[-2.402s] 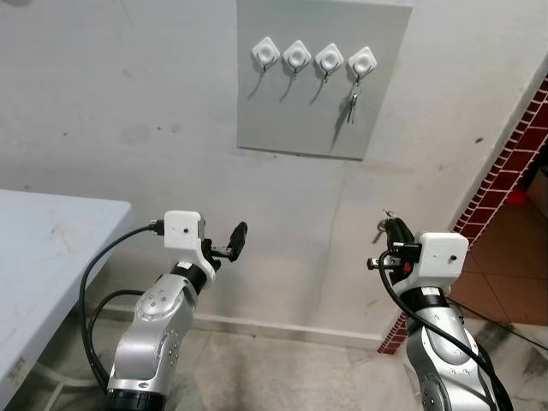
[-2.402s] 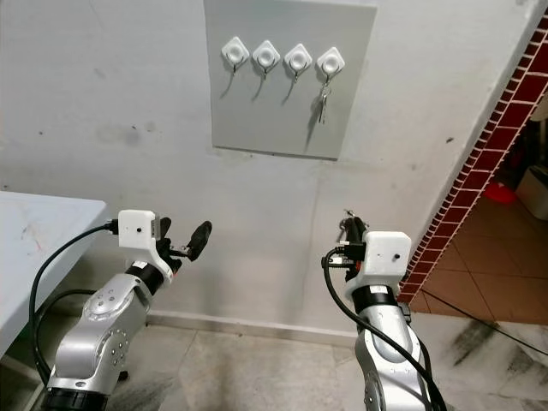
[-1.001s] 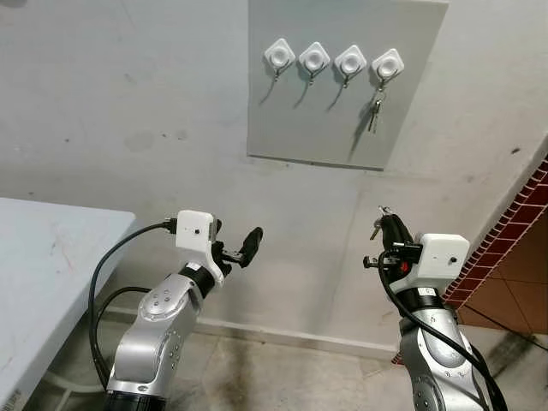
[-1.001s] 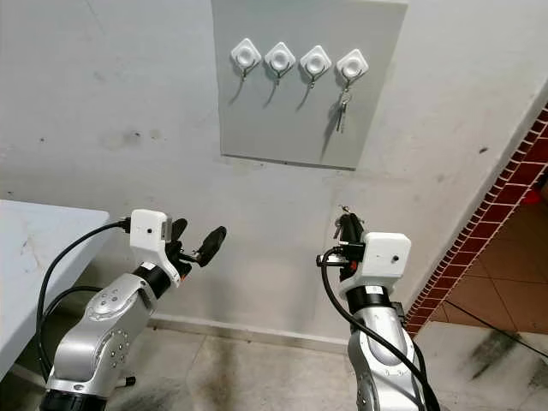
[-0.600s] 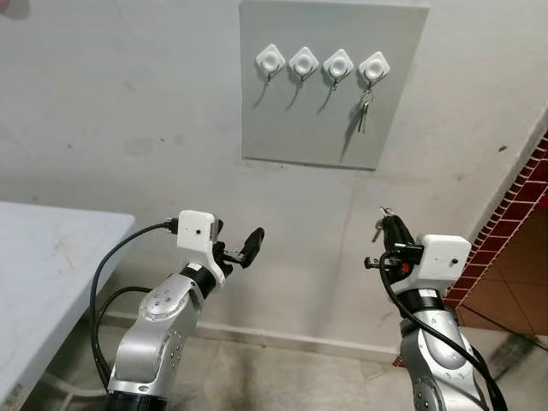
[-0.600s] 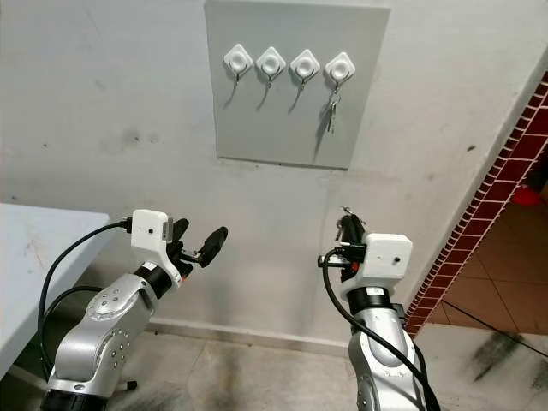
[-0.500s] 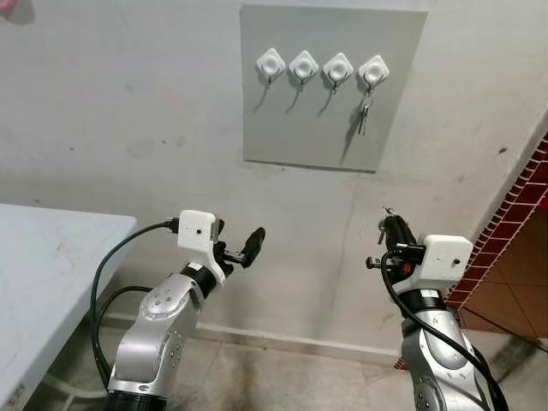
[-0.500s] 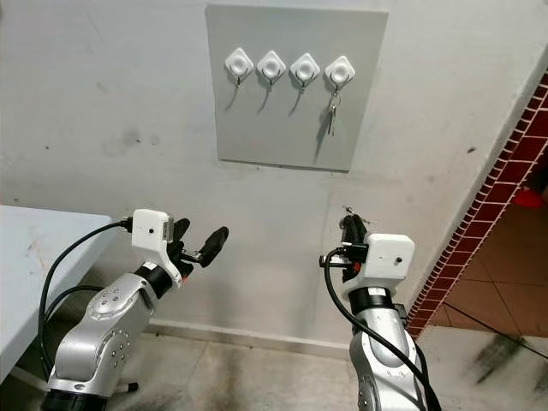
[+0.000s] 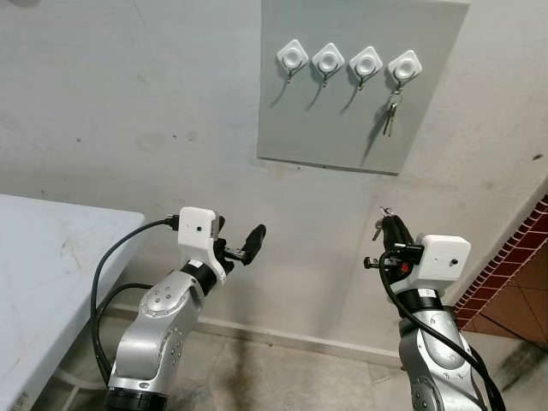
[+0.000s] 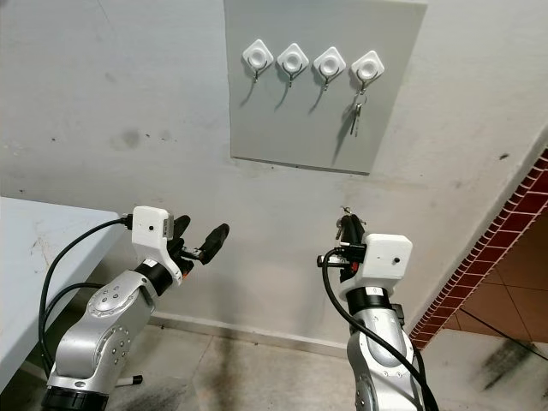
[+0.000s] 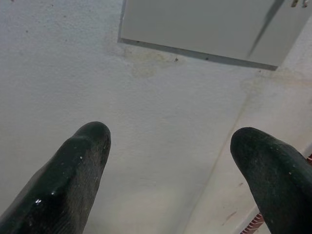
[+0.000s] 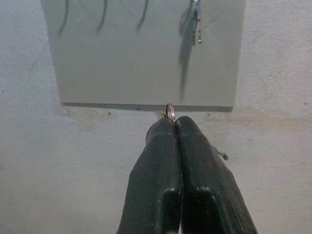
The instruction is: Hang keys on a hook
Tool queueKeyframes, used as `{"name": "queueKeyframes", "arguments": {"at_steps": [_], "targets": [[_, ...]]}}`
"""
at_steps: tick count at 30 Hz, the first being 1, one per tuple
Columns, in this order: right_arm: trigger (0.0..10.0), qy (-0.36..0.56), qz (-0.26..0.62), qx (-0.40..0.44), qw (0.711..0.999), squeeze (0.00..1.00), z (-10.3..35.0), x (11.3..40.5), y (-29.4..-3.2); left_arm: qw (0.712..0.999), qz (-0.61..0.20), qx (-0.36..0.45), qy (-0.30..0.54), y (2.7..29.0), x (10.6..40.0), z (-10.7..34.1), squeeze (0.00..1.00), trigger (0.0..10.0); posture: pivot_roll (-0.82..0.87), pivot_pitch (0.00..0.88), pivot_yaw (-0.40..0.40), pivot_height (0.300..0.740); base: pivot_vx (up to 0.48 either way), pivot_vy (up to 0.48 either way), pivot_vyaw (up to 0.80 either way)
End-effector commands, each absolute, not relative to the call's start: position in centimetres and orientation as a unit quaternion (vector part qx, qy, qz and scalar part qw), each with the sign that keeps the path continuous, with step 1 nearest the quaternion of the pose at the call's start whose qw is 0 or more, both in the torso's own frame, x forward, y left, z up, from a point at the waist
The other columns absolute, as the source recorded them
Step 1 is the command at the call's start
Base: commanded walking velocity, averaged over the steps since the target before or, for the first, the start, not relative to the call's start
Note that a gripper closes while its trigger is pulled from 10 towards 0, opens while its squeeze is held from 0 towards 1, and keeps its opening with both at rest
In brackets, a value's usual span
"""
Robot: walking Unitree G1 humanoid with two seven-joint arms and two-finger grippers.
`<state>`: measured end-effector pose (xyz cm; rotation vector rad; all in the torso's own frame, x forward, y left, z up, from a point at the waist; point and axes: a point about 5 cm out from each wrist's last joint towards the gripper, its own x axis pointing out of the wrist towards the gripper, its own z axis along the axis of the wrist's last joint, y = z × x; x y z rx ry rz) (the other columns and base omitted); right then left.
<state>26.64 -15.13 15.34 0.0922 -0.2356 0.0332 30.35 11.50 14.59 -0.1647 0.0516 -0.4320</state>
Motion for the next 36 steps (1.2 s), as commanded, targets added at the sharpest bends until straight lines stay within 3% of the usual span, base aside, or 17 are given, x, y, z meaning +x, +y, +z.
{"name": "queueKeyframes", "arguments": {"at_steps": [1, 22, 36], "targets": [[10.0, -0.129, 0.016, 0.045, 0.991, 0.00, 15.8, 26.5, -15.0, 0.973, -0.217, -0.078, 0.022, 11.4, 30.4, 15.0, 0.00, 10.0, -0.04, 0.031, -0.005, 0.740, 0.375, 0.000, 0.00], [10.0, -0.129, 0.016, 0.046, 0.991, 0.00, 15.8, 26.4, -14.9, 0.972, -0.220, -0.073, 0.024, 11.0, 30.4, 14.9, 0.00, 10.0, -0.05, 0.036, -0.004, 0.740, 0.317, 0.000, 0.00], [10.0, -0.119, 0.030, 0.048, 0.991, 0.00, 15.6, 26.5, -14.6, 0.978, -0.168, -0.120, 0.039, 11.1, 31.4, 15.3, 0.00, 10.0, -0.05, 0.037, -0.013, 0.740, 0.000, 0.000, 0.00]]}}
